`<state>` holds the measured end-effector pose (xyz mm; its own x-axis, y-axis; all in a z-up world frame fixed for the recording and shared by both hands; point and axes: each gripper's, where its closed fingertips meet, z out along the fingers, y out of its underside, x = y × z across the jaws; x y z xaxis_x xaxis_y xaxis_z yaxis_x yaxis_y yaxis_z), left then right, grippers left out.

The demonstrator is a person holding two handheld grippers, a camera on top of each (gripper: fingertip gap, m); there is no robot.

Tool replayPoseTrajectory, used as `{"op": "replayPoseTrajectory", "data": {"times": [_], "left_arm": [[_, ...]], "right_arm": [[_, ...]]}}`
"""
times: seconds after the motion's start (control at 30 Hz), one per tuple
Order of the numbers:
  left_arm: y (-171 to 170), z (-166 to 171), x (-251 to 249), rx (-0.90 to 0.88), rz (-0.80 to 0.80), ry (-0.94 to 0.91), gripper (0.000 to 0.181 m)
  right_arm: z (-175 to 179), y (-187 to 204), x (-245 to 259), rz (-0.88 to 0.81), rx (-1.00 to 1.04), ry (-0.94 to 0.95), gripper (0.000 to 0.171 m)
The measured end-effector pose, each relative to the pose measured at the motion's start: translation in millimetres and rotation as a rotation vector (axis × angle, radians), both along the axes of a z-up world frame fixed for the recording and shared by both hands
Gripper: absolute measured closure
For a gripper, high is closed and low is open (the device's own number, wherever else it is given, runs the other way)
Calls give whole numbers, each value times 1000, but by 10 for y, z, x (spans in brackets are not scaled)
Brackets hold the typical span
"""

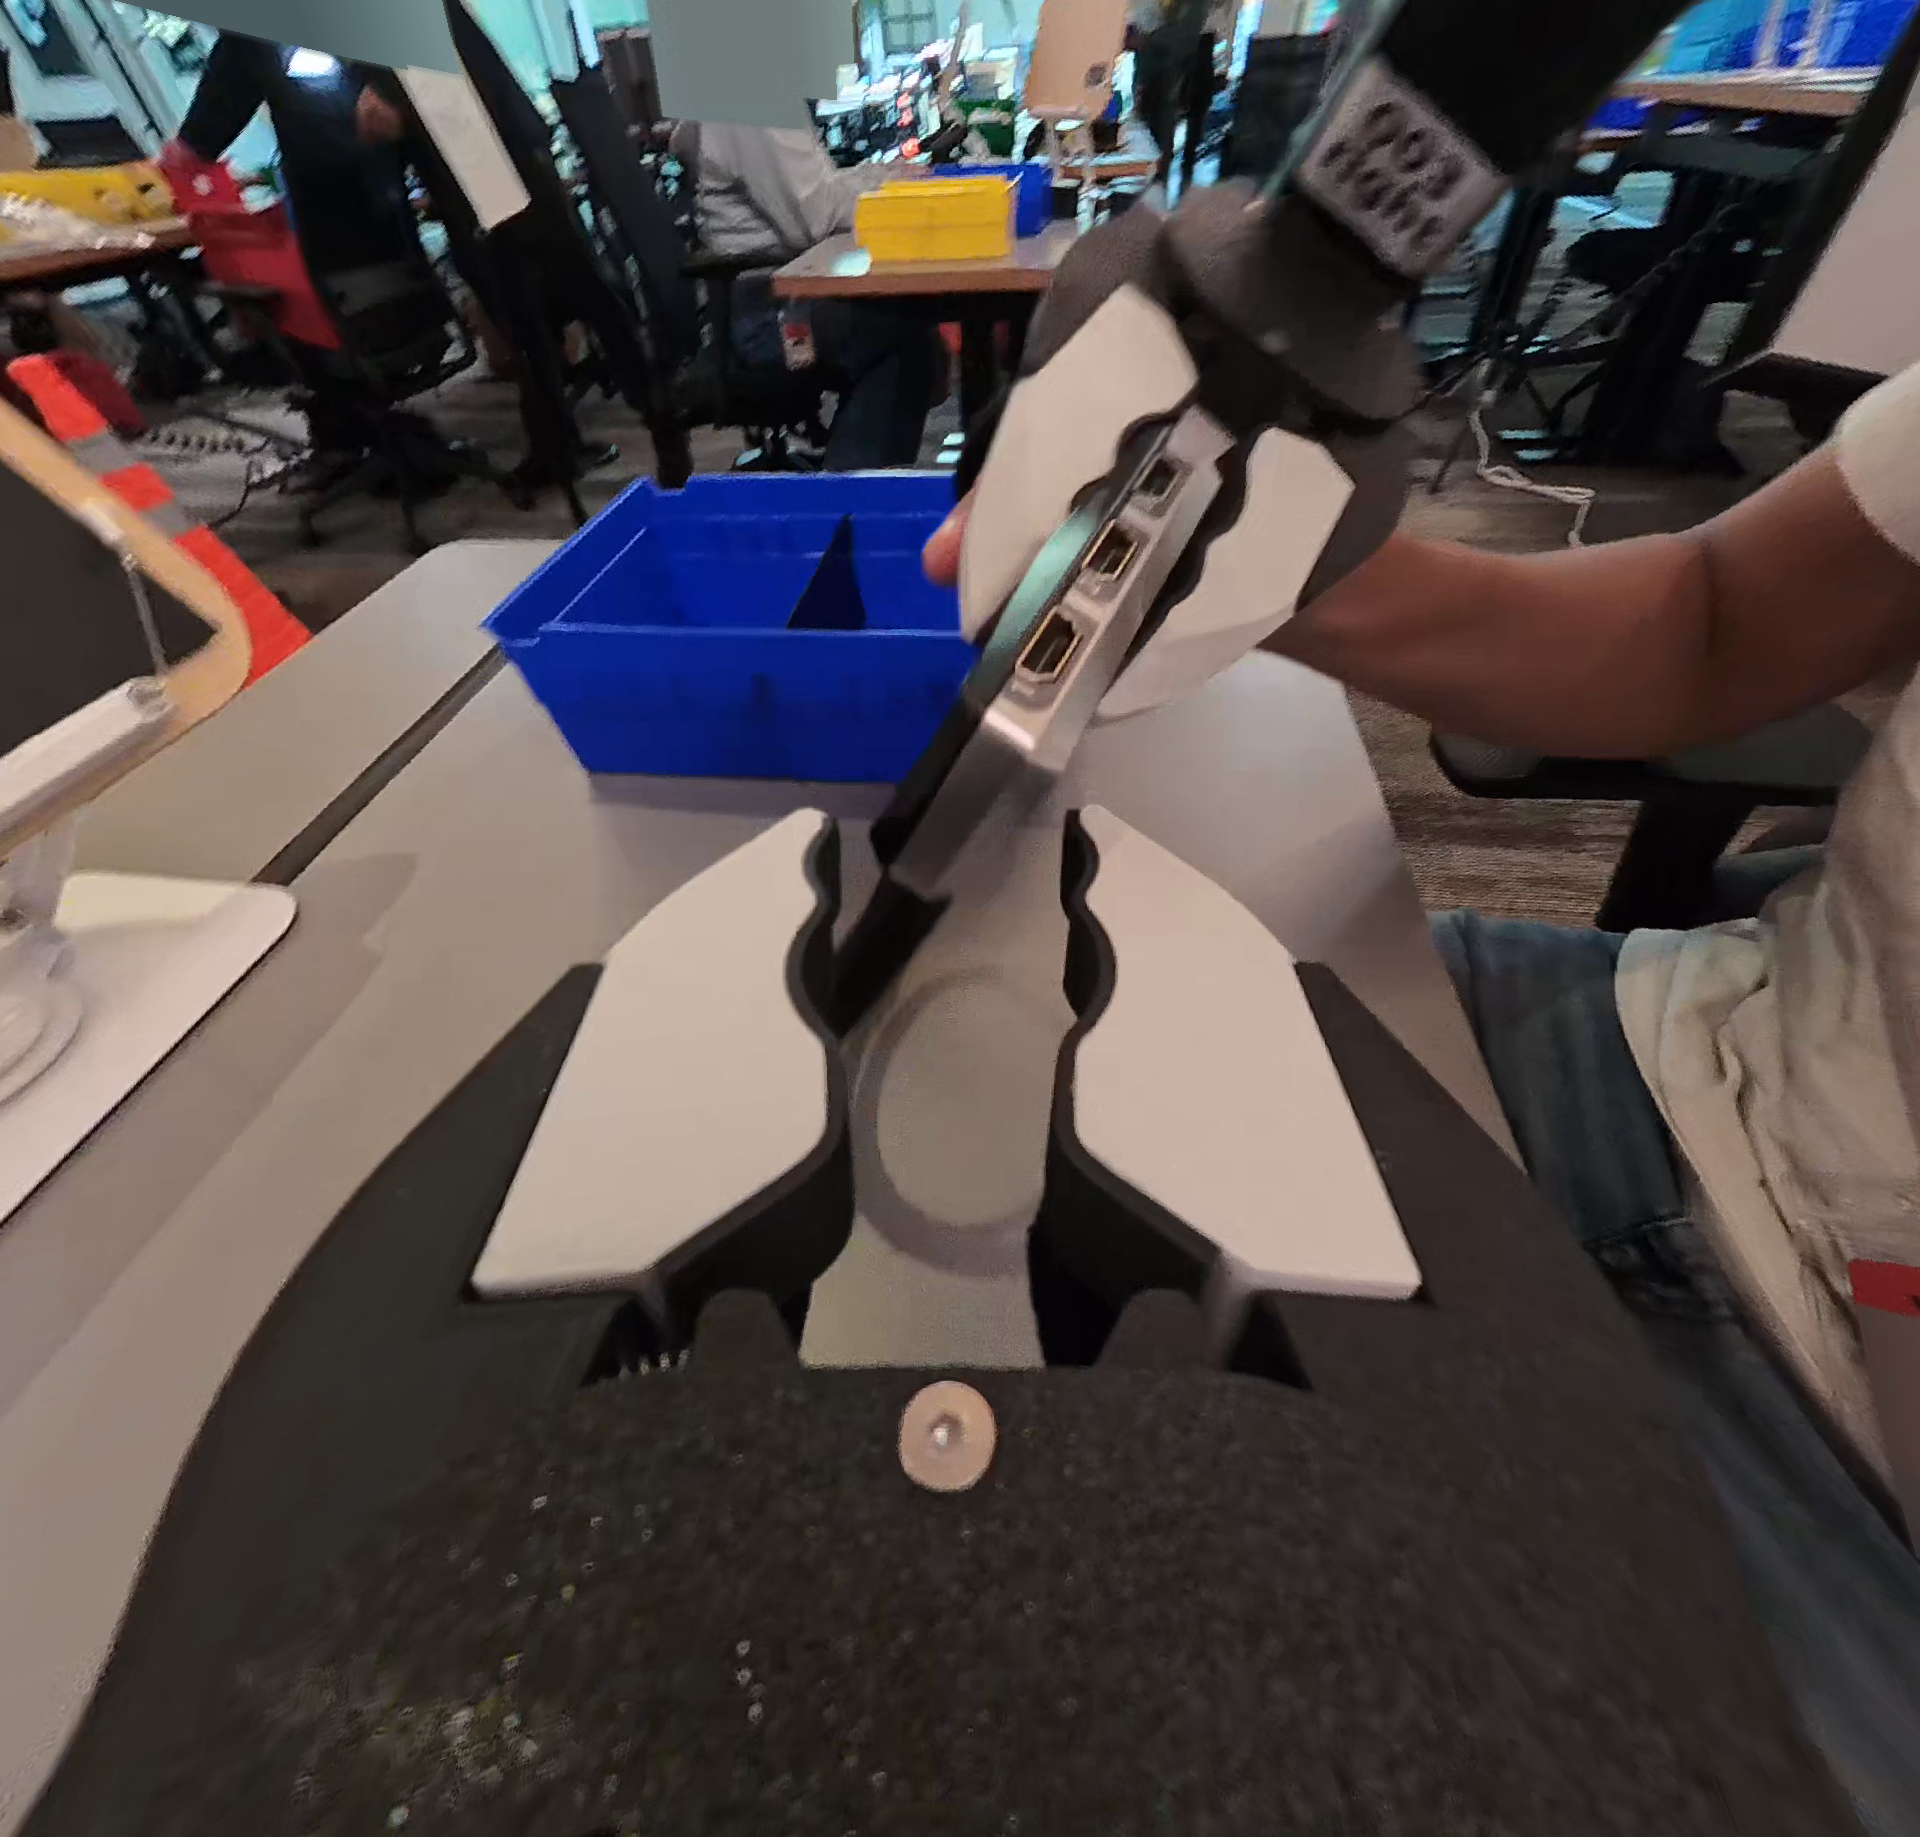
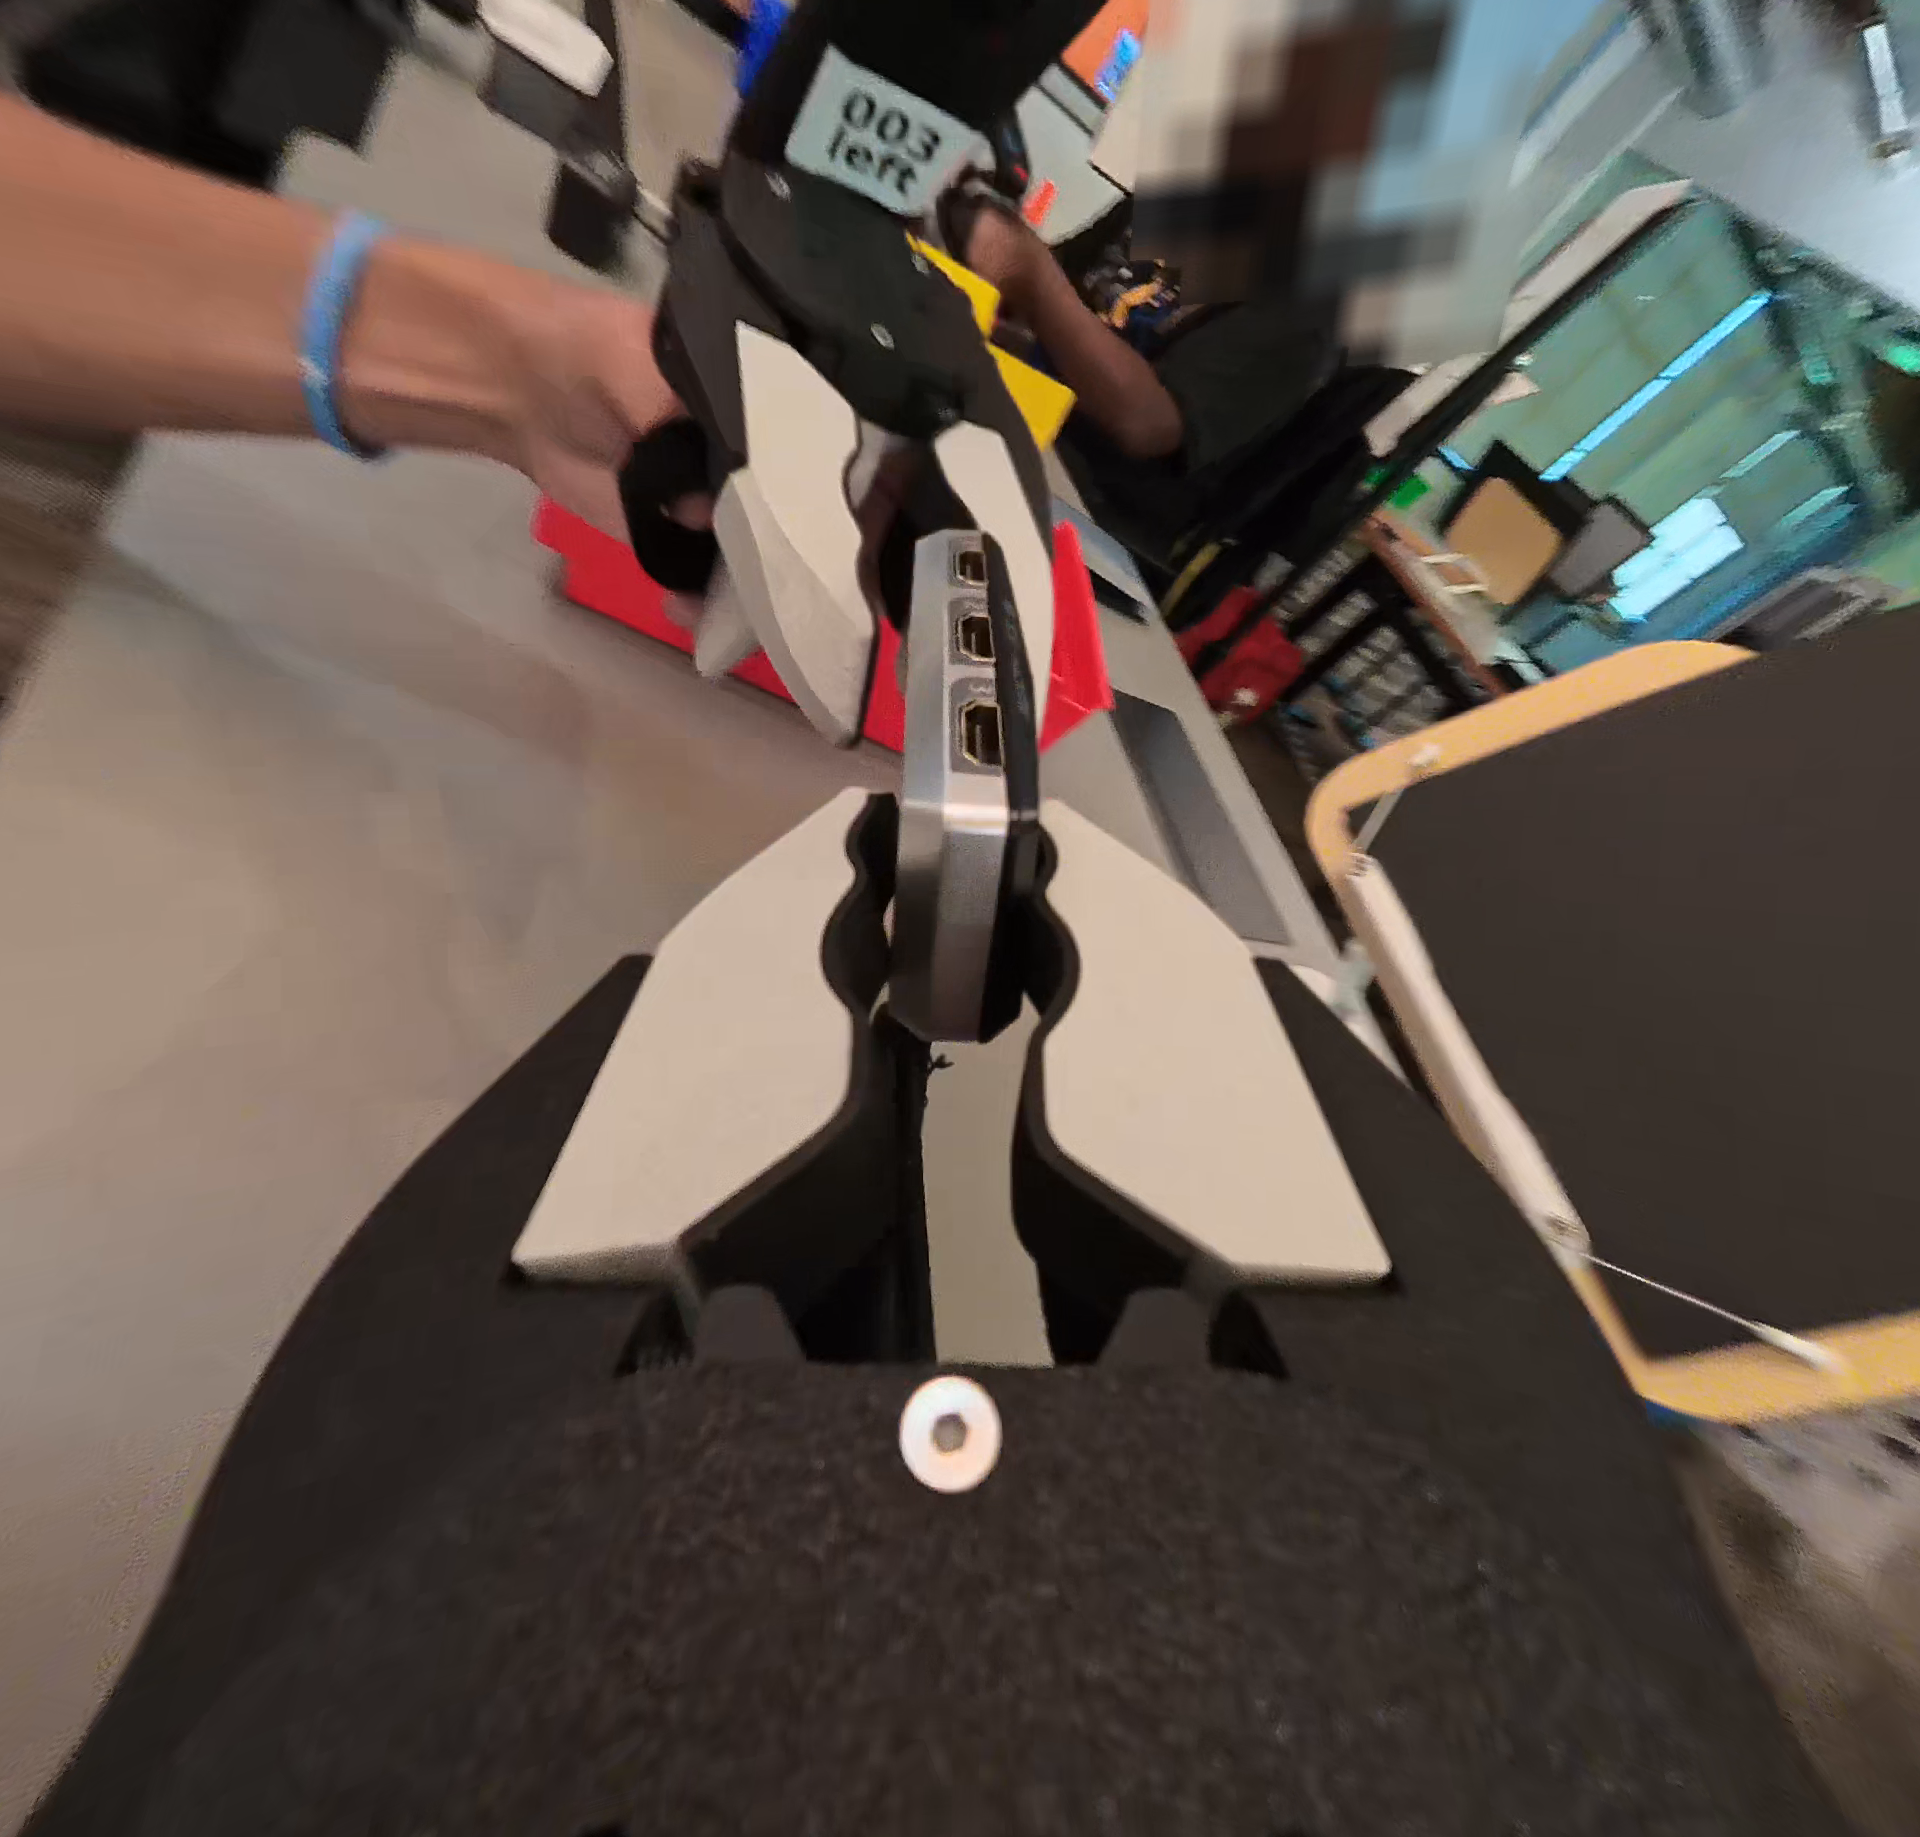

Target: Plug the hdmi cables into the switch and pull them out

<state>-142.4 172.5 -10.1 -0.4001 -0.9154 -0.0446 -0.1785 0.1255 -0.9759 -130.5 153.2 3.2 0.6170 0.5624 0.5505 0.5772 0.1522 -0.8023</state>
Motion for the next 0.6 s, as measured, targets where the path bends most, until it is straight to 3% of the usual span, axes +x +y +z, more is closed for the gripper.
{"op": "replayPoseTrajectory", "data": {"times": [0.13, 0.23, 0.33, 0.47, 0.6], "left_arm": [[243, -33, -117, -23, 156, 78, 133], [378, -25, -479, -65, 307, 153, 130], [672, -90, -1146, -45, 613, 160, 130], [1050, -526, -2202, -53, 1056, 249, 126], [1044, -1067, -2418, -121, 1153, 359, 137]], "right_arm": [[-27, 63, 150, -90, 55, -138, 149], [-123, 138, 195, -104, 51, -219, 149], [-216, 213, 225, -108, 47, -271, 149], [-335, 290, 275, -120, 5, -237, 149], [-382, 307, 215, -104, -11, -232, 149]]}}
